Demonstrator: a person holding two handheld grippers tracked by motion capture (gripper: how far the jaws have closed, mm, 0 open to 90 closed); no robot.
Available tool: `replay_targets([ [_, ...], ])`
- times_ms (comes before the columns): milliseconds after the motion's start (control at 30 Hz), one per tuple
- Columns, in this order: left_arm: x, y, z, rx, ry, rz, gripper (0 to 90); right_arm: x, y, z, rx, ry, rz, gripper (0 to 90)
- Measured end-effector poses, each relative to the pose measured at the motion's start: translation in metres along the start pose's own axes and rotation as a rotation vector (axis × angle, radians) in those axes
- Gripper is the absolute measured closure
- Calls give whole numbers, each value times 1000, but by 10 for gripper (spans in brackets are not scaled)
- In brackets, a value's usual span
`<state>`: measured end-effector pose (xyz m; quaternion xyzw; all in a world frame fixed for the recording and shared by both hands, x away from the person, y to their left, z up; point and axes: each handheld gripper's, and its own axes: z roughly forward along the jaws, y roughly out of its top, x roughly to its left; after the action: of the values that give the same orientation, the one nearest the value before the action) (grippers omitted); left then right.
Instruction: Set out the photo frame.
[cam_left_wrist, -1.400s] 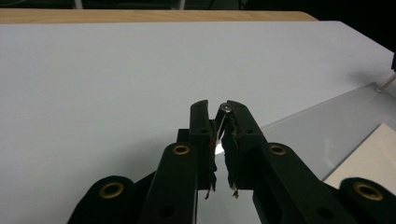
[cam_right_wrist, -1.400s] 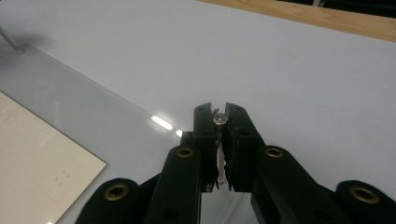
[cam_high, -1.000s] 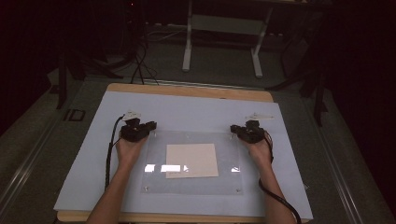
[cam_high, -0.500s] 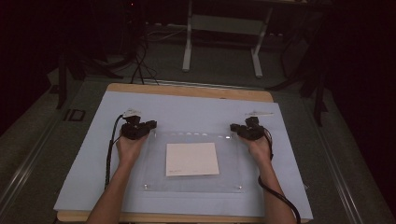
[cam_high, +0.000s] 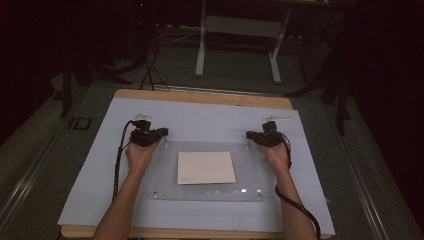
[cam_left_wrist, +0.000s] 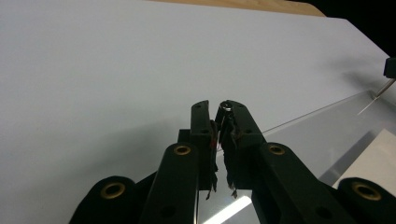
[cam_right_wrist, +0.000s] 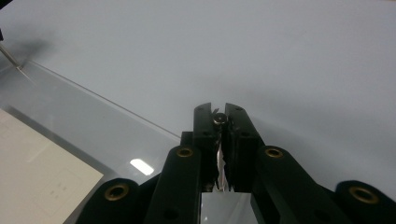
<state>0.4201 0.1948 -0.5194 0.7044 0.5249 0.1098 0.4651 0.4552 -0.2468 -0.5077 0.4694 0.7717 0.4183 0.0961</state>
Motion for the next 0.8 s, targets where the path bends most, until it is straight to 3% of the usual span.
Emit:
replay_targets([
  [367,5,5,8,4,-5,-76,837,-3,7,6,12,-10,37,852],
  [600,4,13,13,39,28,-93,848,-6,10,10,9,-11,79,853],
  [800,4,16,17,55,49,-134,849,-5,13,12,24,-32,70,845],
])
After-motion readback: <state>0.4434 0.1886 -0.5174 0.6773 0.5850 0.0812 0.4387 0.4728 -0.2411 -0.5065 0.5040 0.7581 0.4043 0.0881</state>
